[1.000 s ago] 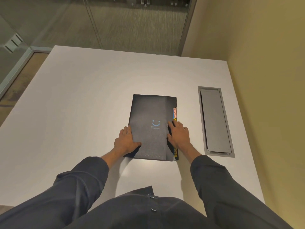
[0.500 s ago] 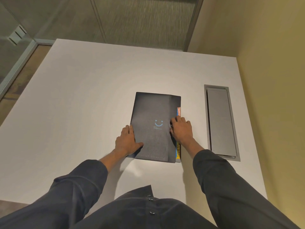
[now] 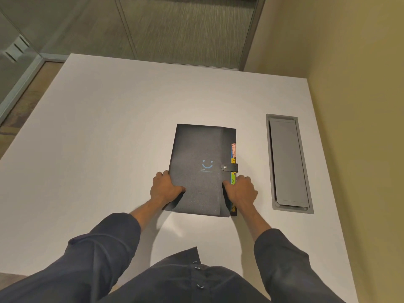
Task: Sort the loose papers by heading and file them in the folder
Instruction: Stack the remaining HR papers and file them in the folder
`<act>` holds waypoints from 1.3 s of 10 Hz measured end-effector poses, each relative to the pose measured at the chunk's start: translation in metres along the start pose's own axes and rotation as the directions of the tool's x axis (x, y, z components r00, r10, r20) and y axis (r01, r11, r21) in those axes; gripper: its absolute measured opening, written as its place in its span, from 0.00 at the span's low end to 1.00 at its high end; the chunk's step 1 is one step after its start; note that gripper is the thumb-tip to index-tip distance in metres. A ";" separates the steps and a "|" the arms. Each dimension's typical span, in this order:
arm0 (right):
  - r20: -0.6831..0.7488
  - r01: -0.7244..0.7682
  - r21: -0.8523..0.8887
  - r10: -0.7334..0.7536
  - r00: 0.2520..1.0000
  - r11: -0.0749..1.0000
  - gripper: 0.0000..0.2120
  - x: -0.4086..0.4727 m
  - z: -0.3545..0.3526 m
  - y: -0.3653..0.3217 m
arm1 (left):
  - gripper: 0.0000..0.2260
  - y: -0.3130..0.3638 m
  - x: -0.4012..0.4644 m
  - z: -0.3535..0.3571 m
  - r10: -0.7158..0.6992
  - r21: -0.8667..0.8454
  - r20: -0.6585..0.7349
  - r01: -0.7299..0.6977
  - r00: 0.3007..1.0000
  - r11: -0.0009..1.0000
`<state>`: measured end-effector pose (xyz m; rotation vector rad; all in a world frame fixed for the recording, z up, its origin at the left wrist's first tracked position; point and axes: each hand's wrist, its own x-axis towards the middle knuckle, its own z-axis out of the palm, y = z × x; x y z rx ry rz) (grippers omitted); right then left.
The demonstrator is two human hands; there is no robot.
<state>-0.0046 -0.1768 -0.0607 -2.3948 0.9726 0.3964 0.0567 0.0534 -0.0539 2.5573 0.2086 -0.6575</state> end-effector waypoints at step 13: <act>0.085 0.482 -0.264 -0.478 0.874 0.835 0.39 0.074 -0.070 -0.065 | 0.25 0.087 0.060 -0.071 0.241 -0.149 -0.071 -0.249 0.968 0.957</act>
